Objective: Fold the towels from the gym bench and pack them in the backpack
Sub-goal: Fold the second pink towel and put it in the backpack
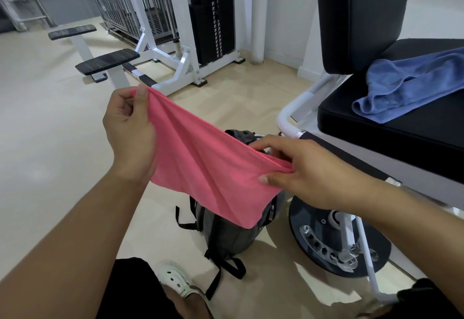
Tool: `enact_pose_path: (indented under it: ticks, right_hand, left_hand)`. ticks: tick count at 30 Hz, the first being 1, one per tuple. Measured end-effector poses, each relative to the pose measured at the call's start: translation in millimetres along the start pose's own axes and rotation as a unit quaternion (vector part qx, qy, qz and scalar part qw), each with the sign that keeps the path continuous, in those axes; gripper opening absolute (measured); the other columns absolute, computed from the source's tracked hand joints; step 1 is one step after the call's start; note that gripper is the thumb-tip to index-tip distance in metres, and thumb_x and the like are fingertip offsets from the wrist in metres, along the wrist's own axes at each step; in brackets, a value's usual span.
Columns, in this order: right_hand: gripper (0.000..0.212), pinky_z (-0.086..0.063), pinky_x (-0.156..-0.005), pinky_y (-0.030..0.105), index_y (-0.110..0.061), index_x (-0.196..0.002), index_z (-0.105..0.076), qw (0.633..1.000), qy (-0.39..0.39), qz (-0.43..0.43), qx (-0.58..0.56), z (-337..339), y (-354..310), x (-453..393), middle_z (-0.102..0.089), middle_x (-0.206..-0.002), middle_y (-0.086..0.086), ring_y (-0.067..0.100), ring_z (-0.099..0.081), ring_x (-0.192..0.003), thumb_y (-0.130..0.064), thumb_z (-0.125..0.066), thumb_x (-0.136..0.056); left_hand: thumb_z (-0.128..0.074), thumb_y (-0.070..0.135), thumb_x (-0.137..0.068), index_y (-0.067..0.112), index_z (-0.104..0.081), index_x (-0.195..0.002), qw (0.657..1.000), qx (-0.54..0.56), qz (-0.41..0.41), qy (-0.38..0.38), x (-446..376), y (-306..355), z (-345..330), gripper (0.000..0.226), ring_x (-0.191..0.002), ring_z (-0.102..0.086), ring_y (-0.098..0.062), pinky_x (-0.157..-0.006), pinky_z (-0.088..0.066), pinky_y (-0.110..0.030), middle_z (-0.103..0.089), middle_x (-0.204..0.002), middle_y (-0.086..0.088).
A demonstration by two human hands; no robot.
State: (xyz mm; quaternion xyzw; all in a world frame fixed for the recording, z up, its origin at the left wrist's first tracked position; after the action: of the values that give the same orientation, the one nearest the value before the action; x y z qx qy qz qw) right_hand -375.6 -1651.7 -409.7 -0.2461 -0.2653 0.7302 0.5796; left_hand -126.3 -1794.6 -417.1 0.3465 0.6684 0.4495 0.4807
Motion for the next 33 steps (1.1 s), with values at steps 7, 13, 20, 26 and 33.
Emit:
enact_pose_path:
  ticks: [7,13,20,26,33]
  right_hand:
    - [0.026,-0.040,-0.057,0.023,-0.022,-0.078,-0.059,0.999,0.054,0.001,0.009,-2,4,-2,-0.060,-0.071,-0.007,0.009,-0.053,-0.064,-0.035,-0.081,-0.084]
    - [0.057,-0.036,-0.056,0.031,-0.018,-0.057,-0.034,0.979,0.134,-0.038,-0.152,9,8,-5,-0.042,-0.055,0.000,0.019,-0.036,-0.054,-0.023,-0.085,-0.081]
    - [0.062,-0.034,-0.045,0.018,-0.019,-0.055,-0.031,0.964,0.226,-0.075,-0.119,46,14,0,-0.037,-0.048,-0.007,0.007,-0.033,-0.044,-0.020,-0.092,-0.071]
    - [0.061,-0.040,-0.050,0.026,-0.017,-0.054,-0.030,0.947,0.295,-0.062,-0.108,82,20,13,-0.055,-0.068,0.025,0.016,-0.042,-0.056,-0.015,-0.087,-0.077]
    - [0.035,-0.041,-0.054,0.020,-0.010,-0.061,-0.049,0.958,0.276,-0.056,-0.044,88,36,11,-0.064,-0.065,-0.005,0.002,-0.049,-0.054,0.022,-0.057,-0.073]
  left_hand:
    - [-0.064,0.036,-0.097,0.031,-0.066,-0.085,1.000,0.005,0.017,-0.005,-1,-4,0,0.013,-0.080,-0.055,-0.013,-0.079,-0.046,-0.031,-0.062,-0.079,0.010]
    - [-0.064,0.035,-0.099,0.032,-0.066,-0.086,1.000,-0.003,0.017,-0.009,-1,-2,-2,0.014,-0.076,-0.053,-0.007,-0.076,-0.043,-0.027,-0.061,-0.079,0.010]
    - [-0.063,0.027,-0.102,0.032,-0.066,-0.089,0.998,0.010,-0.036,-0.056,4,11,-5,0.013,-0.074,-0.054,0.002,-0.074,-0.043,-0.017,-0.062,-0.079,0.017]
    - [-0.070,0.022,-0.092,0.032,-0.075,-0.084,0.984,0.064,-0.016,-0.166,9,20,-13,0.014,-0.075,-0.059,-0.001,-0.072,-0.048,-0.018,-0.070,-0.079,0.017]
    - [-0.083,0.031,-0.066,0.028,-0.080,-0.081,0.964,0.088,0.046,-0.248,10,15,-12,0.016,-0.086,-0.069,-0.015,-0.078,-0.057,-0.024,-0.075,-0.086,0.001]
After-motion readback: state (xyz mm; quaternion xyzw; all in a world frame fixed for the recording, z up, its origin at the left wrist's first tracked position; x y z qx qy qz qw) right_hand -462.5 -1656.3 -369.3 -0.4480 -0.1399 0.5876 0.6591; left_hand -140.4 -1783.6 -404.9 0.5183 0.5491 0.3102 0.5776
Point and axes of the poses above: each hand's wrist, its own x-axis away from the middle knuckle, its own z-axis out of the back of the hand, y = z × x, the point moved 3 cm from there along -x, towards the middle knuckle
